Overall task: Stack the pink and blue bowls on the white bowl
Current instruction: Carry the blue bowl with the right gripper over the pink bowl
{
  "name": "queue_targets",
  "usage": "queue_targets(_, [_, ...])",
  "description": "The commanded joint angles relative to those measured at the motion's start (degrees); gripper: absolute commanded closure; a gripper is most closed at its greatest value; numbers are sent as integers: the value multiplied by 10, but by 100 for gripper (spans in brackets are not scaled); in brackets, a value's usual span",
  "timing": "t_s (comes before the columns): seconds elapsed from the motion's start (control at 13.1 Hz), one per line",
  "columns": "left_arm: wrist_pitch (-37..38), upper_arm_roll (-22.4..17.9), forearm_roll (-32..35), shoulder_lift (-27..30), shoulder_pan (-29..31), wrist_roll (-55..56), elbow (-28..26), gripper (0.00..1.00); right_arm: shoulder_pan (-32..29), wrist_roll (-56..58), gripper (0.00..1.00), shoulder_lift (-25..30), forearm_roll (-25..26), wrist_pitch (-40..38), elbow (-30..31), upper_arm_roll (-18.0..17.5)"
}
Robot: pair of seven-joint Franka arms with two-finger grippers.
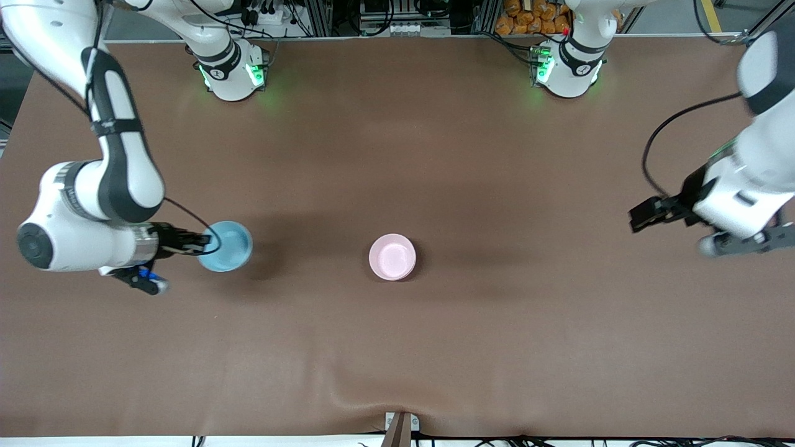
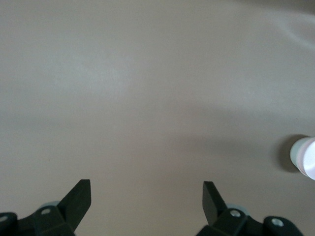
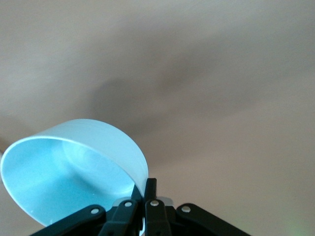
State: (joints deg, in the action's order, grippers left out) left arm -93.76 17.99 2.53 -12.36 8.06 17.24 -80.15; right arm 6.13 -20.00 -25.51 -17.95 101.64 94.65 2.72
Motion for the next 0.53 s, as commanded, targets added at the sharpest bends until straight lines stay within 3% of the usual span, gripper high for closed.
queue_targets(0.0, [-24,8,-22,83,23,-14,-91,0,46,-68,100,12,-66,27,11,4])
queue_targets(0.46, [-20,5,-44,100,48,-45,-97,0,192,-319,100,-7,-71,195,11,4])
